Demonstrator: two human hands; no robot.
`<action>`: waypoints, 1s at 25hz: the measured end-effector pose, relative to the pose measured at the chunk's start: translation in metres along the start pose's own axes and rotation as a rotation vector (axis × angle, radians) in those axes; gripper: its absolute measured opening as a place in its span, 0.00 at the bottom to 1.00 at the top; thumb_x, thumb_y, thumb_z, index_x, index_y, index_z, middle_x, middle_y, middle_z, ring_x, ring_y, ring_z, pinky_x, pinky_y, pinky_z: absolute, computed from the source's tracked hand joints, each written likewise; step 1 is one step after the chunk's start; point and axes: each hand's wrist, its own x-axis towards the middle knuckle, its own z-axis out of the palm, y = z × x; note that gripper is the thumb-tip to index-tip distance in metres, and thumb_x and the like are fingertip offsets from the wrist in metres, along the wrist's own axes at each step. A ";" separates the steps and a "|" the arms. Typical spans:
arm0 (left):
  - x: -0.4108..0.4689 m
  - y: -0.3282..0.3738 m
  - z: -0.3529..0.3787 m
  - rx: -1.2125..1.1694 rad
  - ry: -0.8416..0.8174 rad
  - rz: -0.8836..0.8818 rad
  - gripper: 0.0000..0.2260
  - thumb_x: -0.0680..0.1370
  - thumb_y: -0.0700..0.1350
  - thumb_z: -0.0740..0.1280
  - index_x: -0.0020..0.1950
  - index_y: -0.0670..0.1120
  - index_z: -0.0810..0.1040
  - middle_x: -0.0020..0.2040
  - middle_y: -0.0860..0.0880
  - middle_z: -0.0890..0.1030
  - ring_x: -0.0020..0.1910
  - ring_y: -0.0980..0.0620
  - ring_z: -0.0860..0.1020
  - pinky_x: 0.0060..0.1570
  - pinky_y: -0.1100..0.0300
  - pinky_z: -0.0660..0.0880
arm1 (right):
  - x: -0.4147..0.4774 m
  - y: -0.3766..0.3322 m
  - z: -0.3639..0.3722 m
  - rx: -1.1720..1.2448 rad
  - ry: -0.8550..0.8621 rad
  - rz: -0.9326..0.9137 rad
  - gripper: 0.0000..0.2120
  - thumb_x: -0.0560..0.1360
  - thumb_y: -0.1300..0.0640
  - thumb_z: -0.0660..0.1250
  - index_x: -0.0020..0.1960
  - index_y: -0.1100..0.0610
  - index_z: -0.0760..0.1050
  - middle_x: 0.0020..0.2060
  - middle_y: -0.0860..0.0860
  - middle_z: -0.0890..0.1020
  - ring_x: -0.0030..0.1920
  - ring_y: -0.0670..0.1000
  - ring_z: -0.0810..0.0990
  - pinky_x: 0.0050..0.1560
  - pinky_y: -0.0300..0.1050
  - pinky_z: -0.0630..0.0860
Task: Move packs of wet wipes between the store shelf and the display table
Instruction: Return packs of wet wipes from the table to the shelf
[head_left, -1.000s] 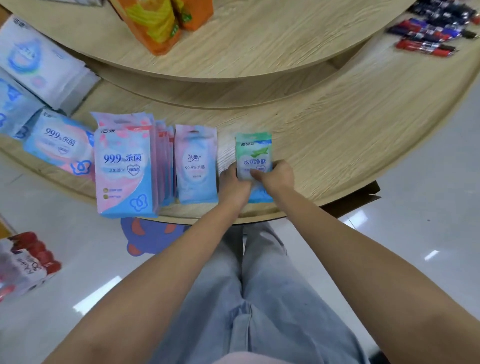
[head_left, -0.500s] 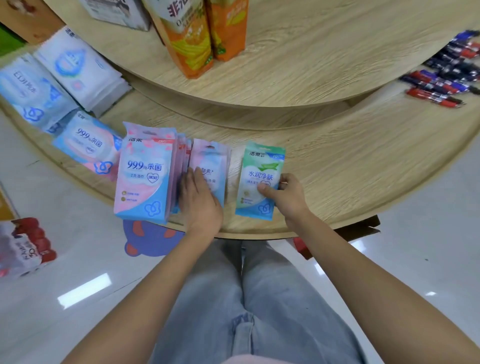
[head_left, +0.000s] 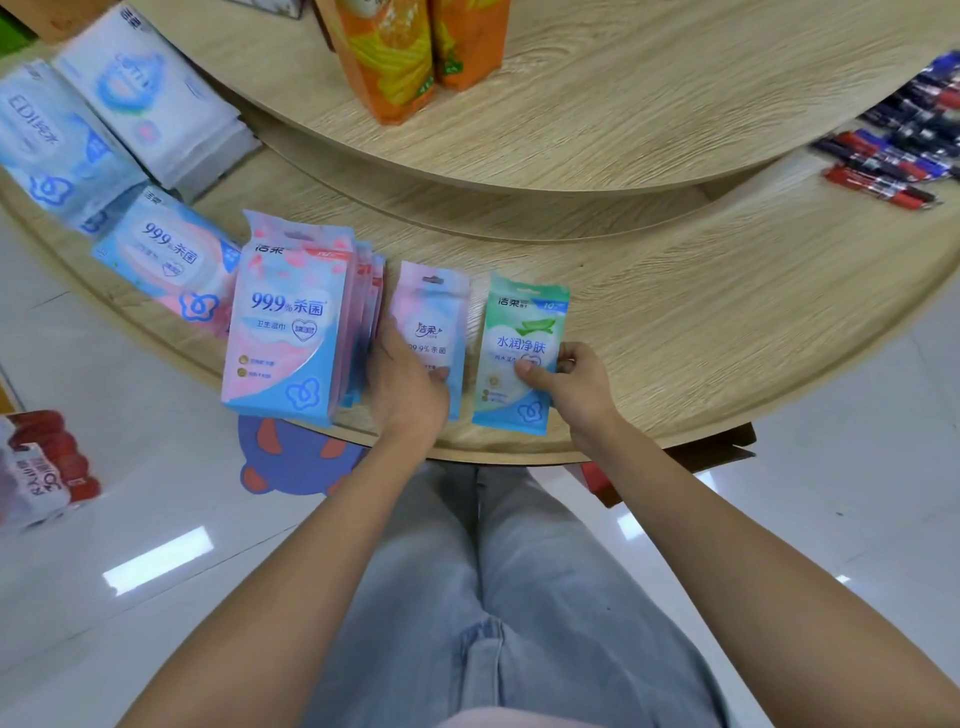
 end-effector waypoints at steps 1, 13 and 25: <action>0.002 0.001 -0.002 -0.003 -0.009 -0.026 0.34 0.68 0.39 0.75 0.70 0.40 0.61 0.63 0.40 0.72 0.63 0.40 0.71 0.61 0.47 0.70 | 0.001 0.001 0.000 0.003 -0.007 -0.002 0.21 0.68 0.63 0.75 0.55 0.64 0.69 0.54 0.63 0.79 0.46 0.54 0.82 0.38 0.42 0.83; -0.006 0.004 -0.002 0.203 -0.172 -0.079 0.26 0.70 0.52 0.74 0.60 0.41 0.69 0.58 0.40 0.77 0.58 0.39 0.75 0.56 0.49 0.72 | -0.004 0.008 -0.004 0.002 0.027 0.009 0.23 0.67 0.64 0.75 0.57 0.65 0.70 0.54 0.61 0.80 0.42 0.48 0.80 0.36 0.37 0.81; -0.040 0.044 -0.049 -0.473 -0.464 0.009 0.12 0.74 0.40 0.70 0.56 0.40 0.74 0.51 0.46 0.81 0.47 0.50 0.80 0.49 0.58 0.76 | -0.069 0.000 -0.074 0.344 0.024 -0.010 0.11 0.71 0.62 0.72 0.52 0.61 0.77 0.51 0.57 0.84 0.48 0.54 0.84 0.45 0.48 0.83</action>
